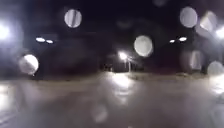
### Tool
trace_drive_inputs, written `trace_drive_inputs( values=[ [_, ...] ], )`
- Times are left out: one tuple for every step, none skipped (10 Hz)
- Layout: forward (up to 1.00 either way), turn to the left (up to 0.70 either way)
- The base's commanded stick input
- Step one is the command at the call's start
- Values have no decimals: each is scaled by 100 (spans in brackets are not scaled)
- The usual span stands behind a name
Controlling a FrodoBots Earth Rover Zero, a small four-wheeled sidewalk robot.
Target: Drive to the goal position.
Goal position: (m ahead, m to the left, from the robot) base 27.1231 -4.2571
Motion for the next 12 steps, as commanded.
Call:
trace_drive_inputs(
  values=[
    [100,0],
    [100,0],
    [100,1],
    [100,2],
    [100,2],
    [100,0],
    [100,2],
    [100,1],
    [100,1],
    [100,0],
    [100,0],
    [100,1]
  ],
)
